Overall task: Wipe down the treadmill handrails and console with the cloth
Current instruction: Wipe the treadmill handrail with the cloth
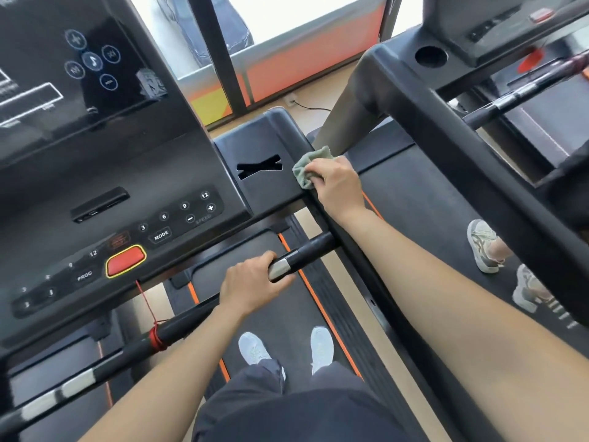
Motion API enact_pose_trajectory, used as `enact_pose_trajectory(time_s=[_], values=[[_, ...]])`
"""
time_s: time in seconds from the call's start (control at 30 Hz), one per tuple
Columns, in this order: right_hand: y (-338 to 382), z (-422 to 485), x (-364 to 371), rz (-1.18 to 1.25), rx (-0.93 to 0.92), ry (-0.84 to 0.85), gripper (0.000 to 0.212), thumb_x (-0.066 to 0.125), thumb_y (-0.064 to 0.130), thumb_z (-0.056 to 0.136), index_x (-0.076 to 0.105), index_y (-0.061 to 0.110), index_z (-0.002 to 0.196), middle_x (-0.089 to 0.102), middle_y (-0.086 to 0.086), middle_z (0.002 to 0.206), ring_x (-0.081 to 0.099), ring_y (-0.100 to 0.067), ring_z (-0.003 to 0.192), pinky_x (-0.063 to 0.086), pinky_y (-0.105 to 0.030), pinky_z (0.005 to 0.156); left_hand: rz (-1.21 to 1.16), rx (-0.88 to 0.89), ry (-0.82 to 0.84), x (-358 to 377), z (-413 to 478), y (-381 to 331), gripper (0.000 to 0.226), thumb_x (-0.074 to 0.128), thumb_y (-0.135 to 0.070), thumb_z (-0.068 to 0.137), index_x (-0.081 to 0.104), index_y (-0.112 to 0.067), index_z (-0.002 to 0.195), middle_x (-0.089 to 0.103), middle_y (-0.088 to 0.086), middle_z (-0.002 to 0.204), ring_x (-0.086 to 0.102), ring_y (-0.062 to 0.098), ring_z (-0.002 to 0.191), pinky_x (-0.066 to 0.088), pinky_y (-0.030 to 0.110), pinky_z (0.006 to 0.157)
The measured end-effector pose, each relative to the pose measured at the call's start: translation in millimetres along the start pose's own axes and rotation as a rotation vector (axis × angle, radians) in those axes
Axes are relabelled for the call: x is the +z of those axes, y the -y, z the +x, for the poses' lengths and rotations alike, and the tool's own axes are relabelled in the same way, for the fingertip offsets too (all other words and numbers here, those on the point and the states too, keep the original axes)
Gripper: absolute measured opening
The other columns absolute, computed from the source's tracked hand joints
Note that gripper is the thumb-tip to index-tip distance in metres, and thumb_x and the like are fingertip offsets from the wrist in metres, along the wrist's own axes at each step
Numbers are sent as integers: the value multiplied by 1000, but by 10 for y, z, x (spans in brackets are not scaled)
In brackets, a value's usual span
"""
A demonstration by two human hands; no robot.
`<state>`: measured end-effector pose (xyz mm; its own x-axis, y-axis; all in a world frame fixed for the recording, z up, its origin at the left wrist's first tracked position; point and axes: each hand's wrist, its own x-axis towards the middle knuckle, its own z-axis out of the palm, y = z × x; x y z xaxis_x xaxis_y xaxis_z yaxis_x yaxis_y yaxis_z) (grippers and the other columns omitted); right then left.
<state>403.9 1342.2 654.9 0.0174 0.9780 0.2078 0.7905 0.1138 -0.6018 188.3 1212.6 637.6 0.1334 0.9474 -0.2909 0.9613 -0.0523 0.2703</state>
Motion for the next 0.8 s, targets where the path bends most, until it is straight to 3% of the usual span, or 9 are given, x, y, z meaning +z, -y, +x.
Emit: enact_pose_trajectory(time_s=[0.07, 0.23, 0.37, 0.47, 0.63, 0.8], values=[[5, -121, -11, -73, -100, -44, 14, 65, 15, 87, 73, 17, 99, 72, 3, 107, 54, -26, 91, 50, -42, 79, -4, -2, 10, -1, 4, 13, 49, 57, -76, 81, 59, -35, 107, 72, -7, 91, 68, 26, 91, 52, 36, 76], [-92, -718, -130, -228, -209, -108, 6, 66, 10, 86, 70, 11, 91, 67, -3, 96, 53, -28, 88, 47, -43, 72, 3, 16, 2, 13, 11, 25, 50, 57, -76, 80, 60, -35, 107, 72, -6, 91, 68, 26, 90, 51, 36, 76], [-52, -1185, -75, -350, -281, -84, 16, 57, -2, 87, 67, 10, 89, 65, -6, 91, 50, -30, 81, 46, -45, 69, 29, 33, -12, 20, 6, 25, 52, 55, -78, 80, 58, -33, 105, 71, -6, 88, 67, 25, 88, 49, 35, 73], [133, -1377, 31, -321, -195, -19, 25, 51, -3, 83, 67, 8, 99, 62, -8, 90, 53, -29, 80, 51, -42, 66, 37, 49, -23, 6, -4, 22, 51, 56, -77, 80, 58, -33, 106, 71, -6, 89, 67, 26, 88, 48, 35, 73], [335, -1397, 109, -178, 70, 14, 51, 69, -13, 69, 66, 2, 117, 60, -10, 95, 57, -32, 82, 54, -42, 63, 16, 73, -36, 11, -11, 38, 47, 59, -71, 79, 59, -35, 109, 72, -6, 90, 68, 25, 90, 49, 36, 75], [538, -1621, 118, -2, 68, 91, 40, 63, -5, 81, 67, 9, 118, 58, -8, 94, 59, -33, 77, 52, -40, 63, 7, 114, -49, 43, -2, 78, 45, 58, -68, 77, 58, -33, 107, 73, -5, 91, 69, 25, 90, 49, 35, 72]])
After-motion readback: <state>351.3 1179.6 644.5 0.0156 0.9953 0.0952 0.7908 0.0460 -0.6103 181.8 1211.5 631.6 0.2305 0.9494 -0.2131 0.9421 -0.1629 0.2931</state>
